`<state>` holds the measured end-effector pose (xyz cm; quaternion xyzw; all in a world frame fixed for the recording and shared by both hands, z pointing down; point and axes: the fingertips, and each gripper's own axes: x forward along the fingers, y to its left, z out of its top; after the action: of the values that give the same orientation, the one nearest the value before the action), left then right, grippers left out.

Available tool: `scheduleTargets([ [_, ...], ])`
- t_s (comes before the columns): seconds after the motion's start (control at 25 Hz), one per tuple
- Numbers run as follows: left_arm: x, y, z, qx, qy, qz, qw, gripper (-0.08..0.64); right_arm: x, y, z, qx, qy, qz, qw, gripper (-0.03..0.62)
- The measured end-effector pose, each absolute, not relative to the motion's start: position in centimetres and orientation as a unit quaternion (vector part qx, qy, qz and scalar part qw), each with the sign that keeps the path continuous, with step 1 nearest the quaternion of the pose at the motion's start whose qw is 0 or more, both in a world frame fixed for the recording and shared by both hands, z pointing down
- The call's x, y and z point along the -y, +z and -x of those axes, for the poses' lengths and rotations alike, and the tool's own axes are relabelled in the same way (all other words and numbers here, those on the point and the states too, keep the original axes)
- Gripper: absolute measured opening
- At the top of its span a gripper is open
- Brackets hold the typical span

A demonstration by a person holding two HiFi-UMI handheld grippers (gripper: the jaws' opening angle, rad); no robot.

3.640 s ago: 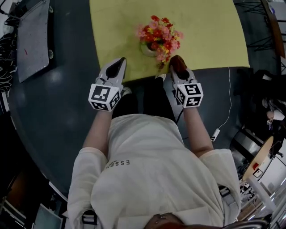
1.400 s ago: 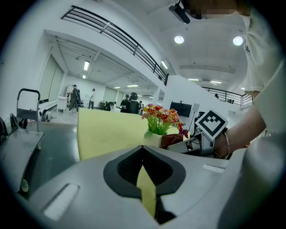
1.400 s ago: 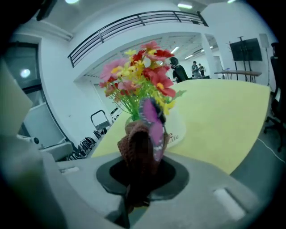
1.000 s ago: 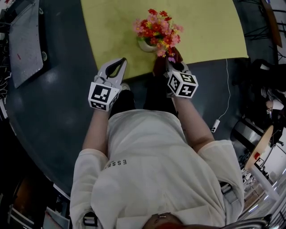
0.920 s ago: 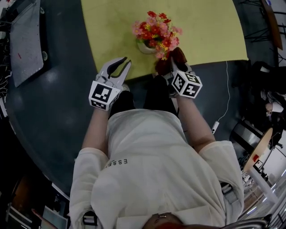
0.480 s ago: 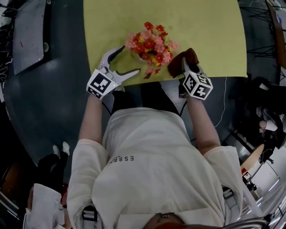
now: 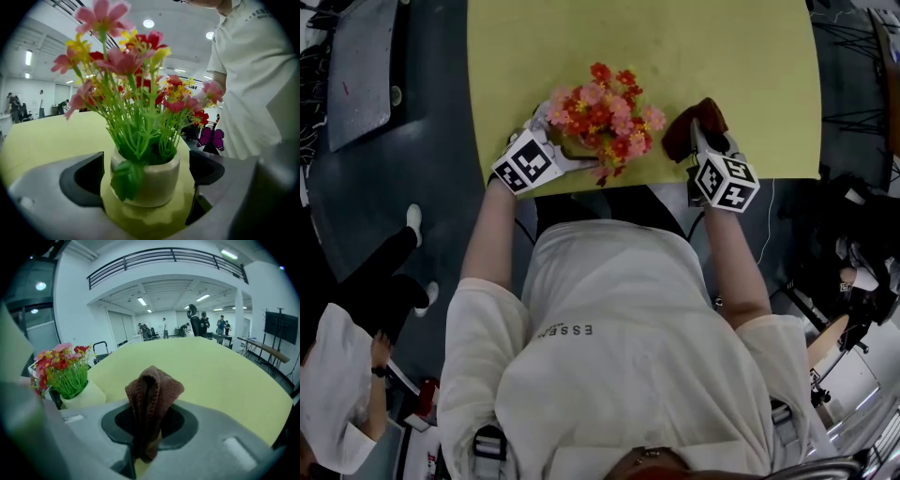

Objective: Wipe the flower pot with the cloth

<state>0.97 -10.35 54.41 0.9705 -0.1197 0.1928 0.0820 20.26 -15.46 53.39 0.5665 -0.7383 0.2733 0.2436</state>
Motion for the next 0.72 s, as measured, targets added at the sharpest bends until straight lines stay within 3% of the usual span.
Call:
scheduleTargets([
  [0.72,11.2,56.4,-2.5,0.139,0.225,-0.960,0.088,0.560,16.4,54.2,-17.9,0.778,0.246,-0.511,0.270,0.058],
])
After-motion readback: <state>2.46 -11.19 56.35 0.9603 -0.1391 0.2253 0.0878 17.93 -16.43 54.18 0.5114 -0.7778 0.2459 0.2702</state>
